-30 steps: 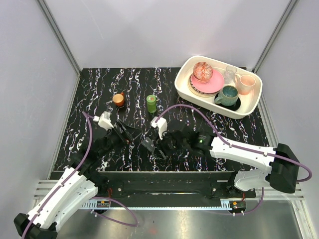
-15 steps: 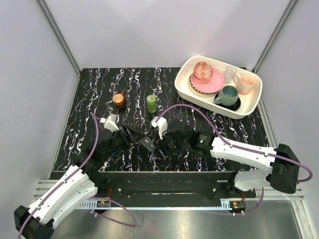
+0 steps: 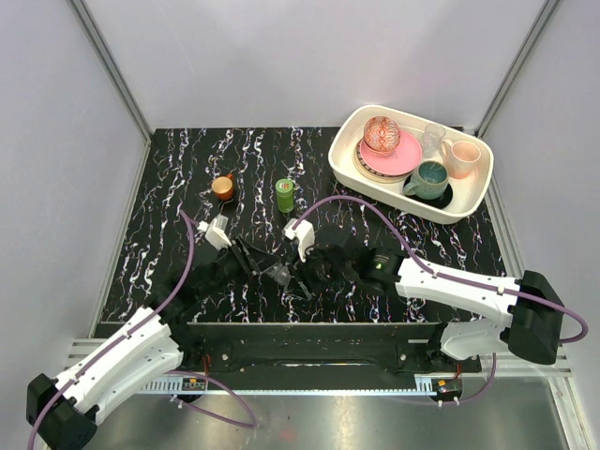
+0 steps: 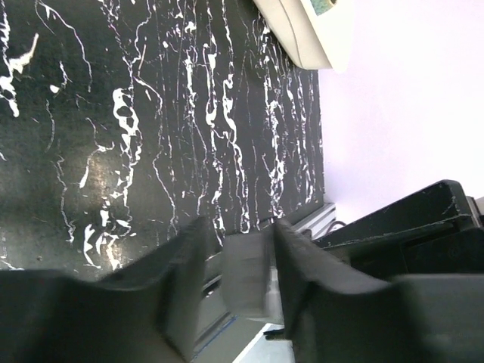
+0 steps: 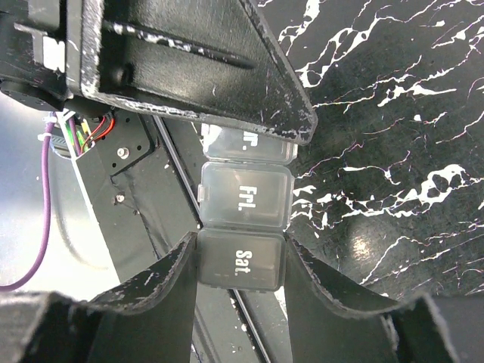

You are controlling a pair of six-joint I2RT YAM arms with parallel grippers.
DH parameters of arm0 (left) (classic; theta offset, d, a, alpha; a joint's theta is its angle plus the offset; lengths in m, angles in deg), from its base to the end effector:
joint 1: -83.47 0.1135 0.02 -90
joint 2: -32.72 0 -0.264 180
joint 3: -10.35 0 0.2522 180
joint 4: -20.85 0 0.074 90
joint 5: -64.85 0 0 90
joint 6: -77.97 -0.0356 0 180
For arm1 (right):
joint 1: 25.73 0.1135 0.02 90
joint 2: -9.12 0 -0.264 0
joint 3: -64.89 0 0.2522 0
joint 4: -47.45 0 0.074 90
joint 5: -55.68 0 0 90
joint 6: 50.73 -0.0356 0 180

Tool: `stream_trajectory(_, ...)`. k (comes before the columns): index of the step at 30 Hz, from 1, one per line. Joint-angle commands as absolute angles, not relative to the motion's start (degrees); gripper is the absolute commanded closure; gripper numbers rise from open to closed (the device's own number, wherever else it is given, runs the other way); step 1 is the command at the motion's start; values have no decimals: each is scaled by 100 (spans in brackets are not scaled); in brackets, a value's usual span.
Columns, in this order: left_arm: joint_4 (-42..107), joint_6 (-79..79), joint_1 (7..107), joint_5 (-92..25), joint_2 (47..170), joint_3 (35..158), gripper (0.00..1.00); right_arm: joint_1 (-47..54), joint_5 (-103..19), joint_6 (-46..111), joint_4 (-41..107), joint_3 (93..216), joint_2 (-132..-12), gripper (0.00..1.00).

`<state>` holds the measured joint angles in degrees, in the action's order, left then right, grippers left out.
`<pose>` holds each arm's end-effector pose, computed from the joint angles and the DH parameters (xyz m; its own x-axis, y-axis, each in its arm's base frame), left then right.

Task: Sort the pills into containers

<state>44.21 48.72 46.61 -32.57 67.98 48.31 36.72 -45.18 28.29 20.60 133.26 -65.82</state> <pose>0.1242 -0.0988 0.2392 -0.7413 -0.5256 -0.4174 0.0916 0.5369 -0.8386 0.1295 0.2628 0.2796 -0.4298 -0.4194 -0.7996 -0.8777 0.4021 0.2608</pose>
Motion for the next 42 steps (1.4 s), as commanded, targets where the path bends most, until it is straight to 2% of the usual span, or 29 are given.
stream_trajectory(1,4015,4985,4577,-3376,6778,4670,65,3676,-4575,2829,2419,13446,-6507,80)
stream_trajectory(7,3927,5055,4533,-3393,6691,4547,99,3676,-4636,2793,2481,13393,-6428,81)
stream_trajectory(20,3707,5055,4515,-3552,6427,4467,100,3676,-4751,2591,2648,13244,-6164,82)
stream_trajectory(22,3672,5107,4506,-3543,6409,4441,93,3676,-4733,2626,2639,13226,-6120,82)
stream_trajectory(23,3628,5186,4506,-3560,6383,4424,85,3676,-4733,2626,2639,13209,-6085,82)
stream_trajectory(24,3593,5230,4515,-3560,6357,4415,60,3685,-4725,2618,2639,13191,-6050,82)
stream_trajectory(25,3558,5274,4506,-3560,6348,4397,49,3676,-4716,2635,2622,13191,-6032,82)
stream_trajectory(28,3522,5424,4506,-3543,6278,4432,25,3676,-4672,2653,2621,13138,-5962,82)
stream_trajectory(29,3514,5476,4506,-3543,6277,4450,22,3676,-4663,2670,2613,13130,-5935,82)
stream_trajectory(34,3479,5626,4506,-3587,6391,4546,20,3685,-4628,2714,2613,13147,-5865,83)
stream_trajectory(37,3278,5696,4506,-3683,6444,4555,29,3676,-4549,2741,2621,13182,-5891,83)
stream_trajectory(38,3241,5749,4498,-3701,6453,4547,37,3676,-4523,2749,2621,13200,-5900,83)
stream_trajectory(42,3083,5898,4480,-3771,6462,4529,43,3676,-4294,2758,2674,13191,-5935,83)
